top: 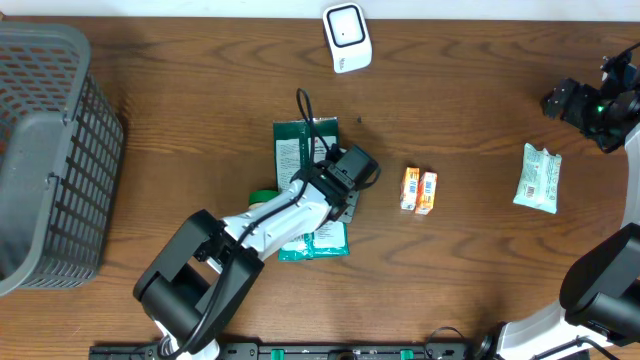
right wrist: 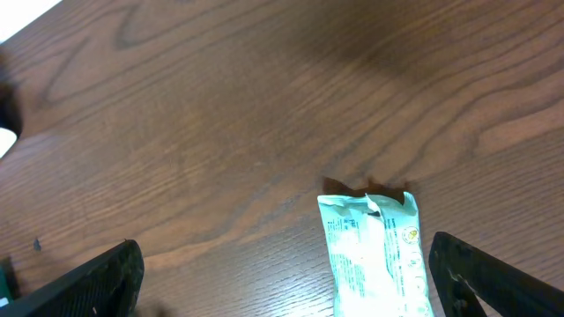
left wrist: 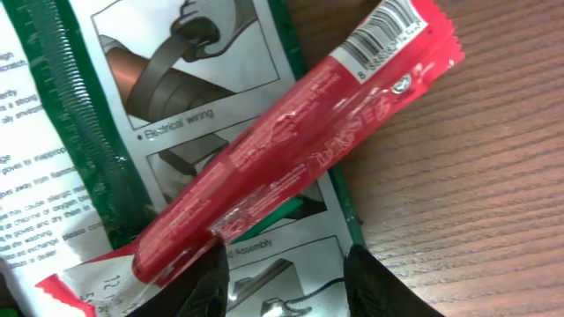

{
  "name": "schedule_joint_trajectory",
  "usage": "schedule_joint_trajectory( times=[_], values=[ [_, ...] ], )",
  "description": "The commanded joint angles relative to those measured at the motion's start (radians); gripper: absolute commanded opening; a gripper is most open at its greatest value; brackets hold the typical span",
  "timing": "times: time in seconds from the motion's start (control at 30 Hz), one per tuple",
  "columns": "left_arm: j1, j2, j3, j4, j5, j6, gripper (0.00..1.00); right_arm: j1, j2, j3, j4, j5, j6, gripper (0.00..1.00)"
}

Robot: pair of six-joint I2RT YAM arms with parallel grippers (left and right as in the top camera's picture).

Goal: Scan the item barcode

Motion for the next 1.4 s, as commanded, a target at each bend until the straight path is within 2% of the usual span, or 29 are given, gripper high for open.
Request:
schedule_joint_trajectory(
  times=[0.0,0.17,0.33,0.47,0.57,0.73,0.8,0.87,0.9,1.0,1.07,1.13,1.37],
  values=[
    [0.022,0.011,-0.006,0.002,-0.023,-0.006,0.44,-0.004,0.003,-0.001,-0.001,0.005,-0.010,0.99],
    [0.024,0.006,0.010,-0.010,0.003,-0.004,0.44,-0.004,0.003,-0.001,-0.001,0.005,-0.010,0.99],
    [0.024,0.001,0.108,-0.126,0.007,0.062,0.46,-0.004,0.003,-0.001,-0.001,0.005,-0.010,0.99],
    [0.023,0.001,0.166,-0.195,0.000,0.229,0.47,-0.004,0.003,-0.001,-0.001,0.005,-0.010,0.99],
    [0.023,0.002,0.167,-0.190,-0.005,0.378,0.47,-0.004,0.003,-0.001,-0.001,0.005,-0.010,0.99],
    [0.018,0.011,0.161,-0.145,-0.005,0.692,0.46,-0.004,0.003,-0.001,-0.001,0.005,-0.010,0.99],
    [0.018,0.011,0.153,-0.116,-0.006,0.739,0.44,-0.004,0.003,-0.001,-0.001,0.005,-0.010,0.99],
    [0.018,0.013,0.146,-0.095,-0.037,0.745,0.33,-0.004,0.003,-0.001,-0.002,0.005,-0.010,0.99],
    [0.018,0.016,0.142,-0.090,-0.064,0.745,0.22,-0.004,0.003,-0.001,-0.001,0.005,-0.010,0.99],
    [0.018,0.023,0.134,-0.083,-0.076,0.748,0.15,-0.004,0.003,-0.001,-0.002,0.005,-0.010,0.99],
    [0.018,0.032,0.134,-0.084,-0.076,0.752,0.17,-0.004,0.003,-0.001,-0.001,0.005,-0.010,0.99],
    [0.018,0.048,0.134,-0.084,-0.076,0.771,0.29,-0.004,0.003,-0.001,-0.001,0.005,-0.010,0.99],
    [0.018,0.101,0.130,-0.097,-0.073,0.774,0.30,-0.004,0.003,-0.001,-0.001,0.005,-0.010,0.99]
  ],
)
